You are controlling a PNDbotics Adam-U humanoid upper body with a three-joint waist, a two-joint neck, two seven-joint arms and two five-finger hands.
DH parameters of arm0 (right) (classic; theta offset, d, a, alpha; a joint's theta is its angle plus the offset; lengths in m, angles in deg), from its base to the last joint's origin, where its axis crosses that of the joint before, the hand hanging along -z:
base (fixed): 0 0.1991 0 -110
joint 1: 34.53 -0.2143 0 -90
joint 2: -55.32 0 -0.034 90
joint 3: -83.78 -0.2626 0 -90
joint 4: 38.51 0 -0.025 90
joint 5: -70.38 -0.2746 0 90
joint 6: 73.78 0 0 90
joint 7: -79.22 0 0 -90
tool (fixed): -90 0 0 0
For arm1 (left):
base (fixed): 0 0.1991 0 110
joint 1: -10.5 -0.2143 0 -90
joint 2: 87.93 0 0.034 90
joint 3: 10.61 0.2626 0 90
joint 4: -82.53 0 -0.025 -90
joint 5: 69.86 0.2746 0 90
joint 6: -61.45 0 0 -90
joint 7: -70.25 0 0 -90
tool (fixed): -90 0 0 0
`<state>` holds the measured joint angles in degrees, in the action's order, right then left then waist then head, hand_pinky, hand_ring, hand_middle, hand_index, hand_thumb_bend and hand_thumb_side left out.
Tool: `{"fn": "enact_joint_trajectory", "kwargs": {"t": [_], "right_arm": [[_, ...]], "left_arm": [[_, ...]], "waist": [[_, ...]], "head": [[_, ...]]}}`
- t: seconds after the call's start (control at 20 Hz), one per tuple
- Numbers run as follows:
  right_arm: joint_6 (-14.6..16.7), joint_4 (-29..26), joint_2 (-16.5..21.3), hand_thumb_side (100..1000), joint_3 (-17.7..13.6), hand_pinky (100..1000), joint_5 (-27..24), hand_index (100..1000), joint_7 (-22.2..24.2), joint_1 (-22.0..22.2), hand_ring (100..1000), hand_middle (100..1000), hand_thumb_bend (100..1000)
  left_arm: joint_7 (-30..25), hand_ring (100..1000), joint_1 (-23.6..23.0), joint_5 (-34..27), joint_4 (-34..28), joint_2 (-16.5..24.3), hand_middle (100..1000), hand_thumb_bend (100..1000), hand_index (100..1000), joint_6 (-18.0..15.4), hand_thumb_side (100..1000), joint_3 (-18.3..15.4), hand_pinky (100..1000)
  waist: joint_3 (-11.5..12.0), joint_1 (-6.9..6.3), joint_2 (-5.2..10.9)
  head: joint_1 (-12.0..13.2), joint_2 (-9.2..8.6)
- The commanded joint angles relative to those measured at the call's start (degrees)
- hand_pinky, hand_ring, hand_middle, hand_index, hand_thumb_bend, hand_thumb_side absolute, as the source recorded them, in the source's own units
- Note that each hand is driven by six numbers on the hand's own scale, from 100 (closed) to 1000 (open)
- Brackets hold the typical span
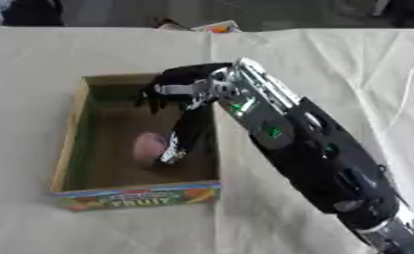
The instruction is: Pick up objects on the table and place them in the box.
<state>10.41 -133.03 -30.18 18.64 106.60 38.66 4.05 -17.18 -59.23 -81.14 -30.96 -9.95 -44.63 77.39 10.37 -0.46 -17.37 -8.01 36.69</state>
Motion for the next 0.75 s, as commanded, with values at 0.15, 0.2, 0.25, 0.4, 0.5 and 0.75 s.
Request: {"fn": "enact_joint_trajectory", "kwargs": {"t": [0.15, 0.2, 0.25, 0.4, 0.5, 0.75], "right_arm": [[-2.37, -7.88, 3.83, 501, -3.64, 610, -4.33, 920, -2.17, -0.78, 794, 726, 708], [-3.02, -9.82, 4.86, 511, -4.58, 608, -5.59, 918, -2.93, -0.54, 792, 724, 707], [-3.7, -11.65, 5.86, 530, -5.43, 606, -6.83, 916, -3.56, -0.24, 788, 721, 705], [-6.49, -18.08, 9.78, 580, -9.31, 598, -12.18, 914, -6.32, 1.15, 779, 715, 699], [-7.24, -19.59, 12.07, 613, -11.58, 594, -15.54, 913, -8.85, 1.73, 773, 711, 695], [-4.54, -20.06, 18.0, 727, -17.07, 583, -24.27, 903, -17.8, 5.01, 751, 693, 663]], "left_arm": [[0.35, 652, 0.36, 0.1, -1.11, 0.52, 558, 100, 560, -0.1, 838, -0.23, 490], [0.45, 652, 0.31, 0.16, -1.11, 0.58, 558, 100, 560, -0.13, 838, -0.32, 490], [0.53, 652, 0.27, 0.22, -1.11, 0.64, 558, 100, 560, -0.15, 838, -0.38, 490], [0.79, 653, 0.09, 0.48, -1.11, 0.83, 558, 100, 559, -0.13, 839, -0.63, 490], [0.93, 654, 0.02, 0.64, -1.11, 0.88, 558, 100, 559, -0.1, 839, -0.74, 490], [1.36, 655, -0.17, 1.0, -1.11, 1.01, 558, 100, 557, -0.04, 842, -1.0, 490]], "waist": [[-0.49, -0.23, 1.4], [-0.66, -0.22, 1.4], [-0.81, -0.2, 1.38], [-1.42, -0.18, 1.31], [-1.76, -0.2, 1.27], [-2.53, -0.38, 1.06]], "head": [[0.74, -0.42], [0.95, -0.36], [1.15, -0.32], [2.06, -0.05], [2.53, 0.08], [3.79, 0.22]]}}
